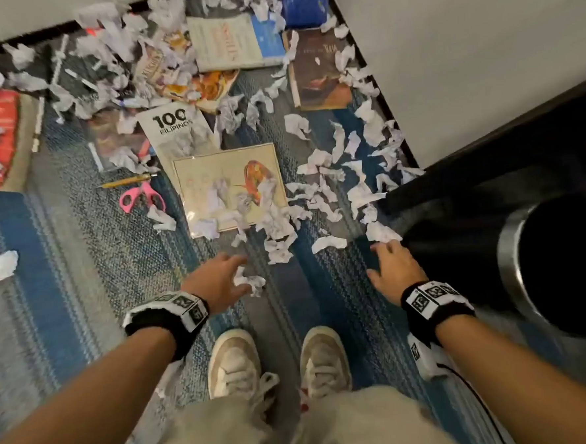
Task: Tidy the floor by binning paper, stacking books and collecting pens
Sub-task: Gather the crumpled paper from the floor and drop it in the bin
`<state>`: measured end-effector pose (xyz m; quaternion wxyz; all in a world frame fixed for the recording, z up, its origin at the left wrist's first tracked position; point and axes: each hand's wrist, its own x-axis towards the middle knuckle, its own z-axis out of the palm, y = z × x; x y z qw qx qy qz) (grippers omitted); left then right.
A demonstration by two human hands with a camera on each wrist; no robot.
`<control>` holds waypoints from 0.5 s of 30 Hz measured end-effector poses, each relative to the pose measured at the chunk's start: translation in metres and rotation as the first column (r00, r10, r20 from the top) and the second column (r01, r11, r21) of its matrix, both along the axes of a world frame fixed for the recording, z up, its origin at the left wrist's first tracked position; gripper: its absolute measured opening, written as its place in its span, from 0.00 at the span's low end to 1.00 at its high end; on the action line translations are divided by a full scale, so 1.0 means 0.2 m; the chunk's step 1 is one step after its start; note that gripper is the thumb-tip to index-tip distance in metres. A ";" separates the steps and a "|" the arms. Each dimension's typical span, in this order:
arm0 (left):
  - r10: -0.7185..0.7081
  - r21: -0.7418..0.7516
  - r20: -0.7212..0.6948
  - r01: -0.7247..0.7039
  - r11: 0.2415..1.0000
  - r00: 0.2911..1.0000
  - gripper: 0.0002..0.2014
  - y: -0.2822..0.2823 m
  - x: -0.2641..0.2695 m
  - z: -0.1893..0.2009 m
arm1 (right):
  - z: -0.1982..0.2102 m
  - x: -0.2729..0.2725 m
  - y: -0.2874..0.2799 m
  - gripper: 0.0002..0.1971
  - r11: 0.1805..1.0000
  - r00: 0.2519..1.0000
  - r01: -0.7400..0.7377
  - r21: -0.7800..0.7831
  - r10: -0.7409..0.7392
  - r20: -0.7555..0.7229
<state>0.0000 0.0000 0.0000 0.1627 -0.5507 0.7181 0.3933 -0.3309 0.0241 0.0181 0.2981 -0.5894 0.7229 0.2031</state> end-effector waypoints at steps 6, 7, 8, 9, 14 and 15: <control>-0.246 -0.199 0.147 0.273 0.941 0.958 0.40 0.00 -0.08 -0.38 | -0.48 0.04 -0.12 0.34 0.964 0.955 0.180 -0.194 -0.218 -0.201; -0.261 -0.216 0.162 0.292 0.932 0.952 0.39 0.01 -0.08 -0.43 | -0.53 0.04 -0.13 0.35 0.957 0.944 0.217 -0.194 -0.256 -0.209; -0.263 -0.223 0.163 0.295 0.929 0.951 0.38 0.01 -0.09 -0.46 | -0.57 0.04 -0.14 0.35 0.949 0.935 0.244 -0.201 -0.285 -0.209; -0.263 -0.237 0.140 0.290 0.927 0.955 0.37 0.01 -0.09 -0.49 | -0.61 0.04 -0.13 0.35 0.941 0.930 0.256 -0.220 -0.302 -0.211; -0.250 -0.217 0.038 0.253 0.943 0.967 0.31 0.02 -0.10 -0.58 | -0.64 -0.03 -0.10 0.24 0.932 0.968 0.046 -0.358 -0.130 -0.213; -0.242 -0.210 0.019 0.241 0.948 0.970 0.28 0.03 -0.11 -0.57 | -0.62 -0.05 -0.10 0.23 0.929 0.981 0.037 -0.368 -0.105 -0.166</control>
